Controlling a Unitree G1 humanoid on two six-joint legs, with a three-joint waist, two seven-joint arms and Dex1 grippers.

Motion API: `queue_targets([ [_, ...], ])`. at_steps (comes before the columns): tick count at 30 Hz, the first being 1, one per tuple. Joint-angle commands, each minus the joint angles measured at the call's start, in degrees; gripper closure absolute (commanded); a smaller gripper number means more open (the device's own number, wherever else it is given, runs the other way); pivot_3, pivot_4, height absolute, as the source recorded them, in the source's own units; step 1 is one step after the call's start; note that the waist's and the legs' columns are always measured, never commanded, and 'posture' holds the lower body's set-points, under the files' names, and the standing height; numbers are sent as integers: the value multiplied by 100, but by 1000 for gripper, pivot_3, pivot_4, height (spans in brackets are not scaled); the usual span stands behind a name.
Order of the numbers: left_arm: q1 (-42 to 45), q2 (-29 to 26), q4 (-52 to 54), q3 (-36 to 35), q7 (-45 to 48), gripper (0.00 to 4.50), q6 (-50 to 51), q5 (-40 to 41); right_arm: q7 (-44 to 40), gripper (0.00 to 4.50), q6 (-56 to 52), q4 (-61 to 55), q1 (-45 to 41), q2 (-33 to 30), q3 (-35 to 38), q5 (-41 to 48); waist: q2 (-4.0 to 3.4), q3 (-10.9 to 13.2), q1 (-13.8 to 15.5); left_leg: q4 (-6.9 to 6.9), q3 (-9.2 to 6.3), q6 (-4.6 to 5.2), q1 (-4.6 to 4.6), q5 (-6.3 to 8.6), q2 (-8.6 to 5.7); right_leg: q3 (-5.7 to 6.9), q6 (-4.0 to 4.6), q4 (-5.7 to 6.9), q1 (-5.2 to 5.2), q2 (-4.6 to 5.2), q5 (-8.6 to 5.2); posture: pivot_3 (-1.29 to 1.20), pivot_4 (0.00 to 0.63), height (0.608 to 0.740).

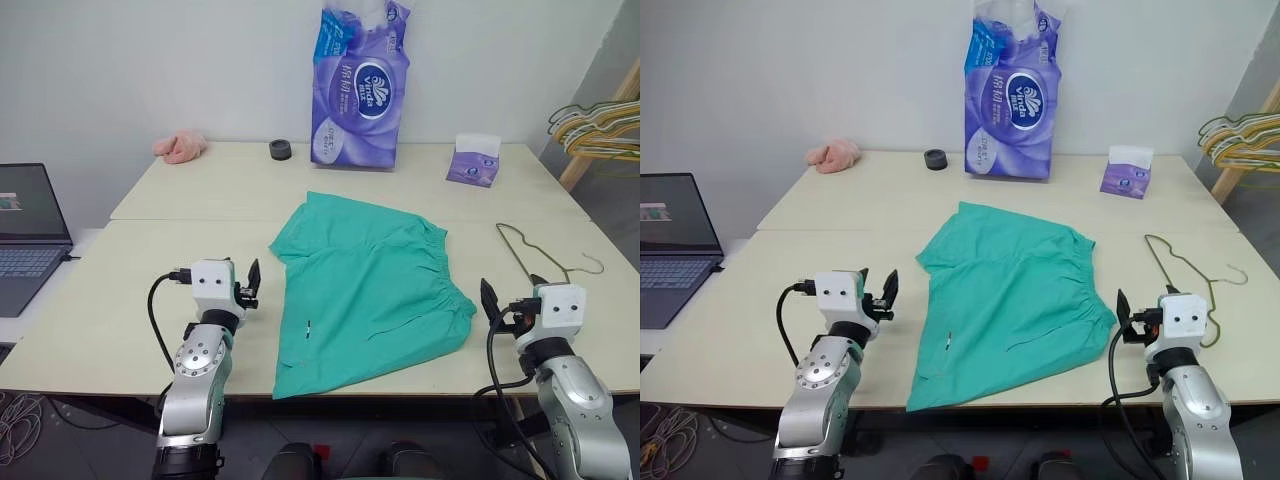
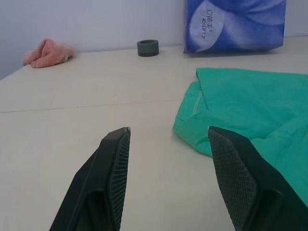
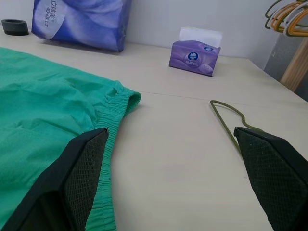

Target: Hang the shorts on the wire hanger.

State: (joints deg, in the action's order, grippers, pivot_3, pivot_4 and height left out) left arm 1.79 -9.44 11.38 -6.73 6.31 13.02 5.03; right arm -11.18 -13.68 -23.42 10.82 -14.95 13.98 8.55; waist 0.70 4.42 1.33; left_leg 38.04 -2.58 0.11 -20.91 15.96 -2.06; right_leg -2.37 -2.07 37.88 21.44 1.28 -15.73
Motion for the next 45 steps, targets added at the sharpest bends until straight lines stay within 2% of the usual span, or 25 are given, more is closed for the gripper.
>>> queue_targets([
  [1, 80, -74, 261, 16, 93, 1796, -215, 7, 14, 41, 27, -254, -7, -45, 67, 23, 0, 0, 0, 0, 0, 0, 0, 0, 0, 0, 0, -1, 0, 0, 0, 40, 50, 740],
  [12, 32, -49, 345, 50, 131, 1796, -12, 86, -113, 41, 237, -86, 106, -91, 56, -15, 2, 3, -2, -6, 0, 0, -1, 0, 0, 0, -3, -6, 0, 0, -4, 35, 54, 740],
  [16, -100, -189, 361, 31, 670, 1796, 331, 543, -263, 41, 297, -106, 81, -203, 22, -38, -1, 5, -14, -7, 1, 0, -1, 0, 0, 0, -2, -8, 0, 1, -6, 9, 54, 740],
  [25, -21, -329, 314, -44, 1162, 1796, 314, 921, -317, 41, 363, -95, 104, -254, 96, 29, 0, 9, -54, -10, 0, -1, -1, 1, 3, 3, 4, -8, 1, 1, -13, -15, 52, 740],
  [28, -112, -493, 369, -5, 1488, 1185, 233, 1031, -339, 0, 361, -139, 119, -247, 91, 46, 0, 9, -95, -12, 0, -2, -1, 2, 3, 3, 5, -10, 1, 1, -14, -18, 53, 740],
  [30, -163, -673, 352, 112, 1657, 616, 205, 930, -380, 0, 358, -176, 133, -262, 68, 42, -1, 10, -125, -14, 0, -2, -1, 2, 4, 4, 7, -10, 1, 1, -16, -19, 53, 740],
  [32, -212, -913, 426, 217, 2302, 30, 425, 1346, -526, 0, 549, -232, 205, -435, -84, -211, -6, 13, -142, -15, 0, -3, -1, 2, 5, 5, 8, -10, 1, 0, -17, -21, 55, 740],
  [35, -196, -1880, 621, 517, 3758, 30, 1319, 2073, -1279, 0, 728, -412, 420, -923, -450, -157, -8, 15, -156, -17, 3, -3, -1, 3, 5, 4, 15, -11, 3, 0, -22, -21, 49, 740],
  [38, -124, -2738, 727, 837, 4716, 30, 1478, 2166, -2242, 0, 281, -872, 674, -1541, -851, 374, -26, 39, -184, -20, 2, -4, -1, 4, 14, 11, 55, -9, 6, -6, -46, -33, 54, 740],
  [43, 97, -3622, 775, 1355, 5669, 30, 1633, 2050, -3275, 0, -476, -1501, 944, -2576, -1101, 934, -20, 105, -193, -19, 1, -5, 0, 5, 20, 12, 64, -6, 5, -6, -53, -49, 61, 740],
  [45, 266, -3709, 708, 1671, 5845, 30, 1612, 1882, -3584, 0, -583, -1604, 1035, -2942, -1123, 982, -9, 126, -181, -17, 1, -7, -1, 6, 22, 13, 64, -8, 5, -6, -53, -59, 64, 740],
])
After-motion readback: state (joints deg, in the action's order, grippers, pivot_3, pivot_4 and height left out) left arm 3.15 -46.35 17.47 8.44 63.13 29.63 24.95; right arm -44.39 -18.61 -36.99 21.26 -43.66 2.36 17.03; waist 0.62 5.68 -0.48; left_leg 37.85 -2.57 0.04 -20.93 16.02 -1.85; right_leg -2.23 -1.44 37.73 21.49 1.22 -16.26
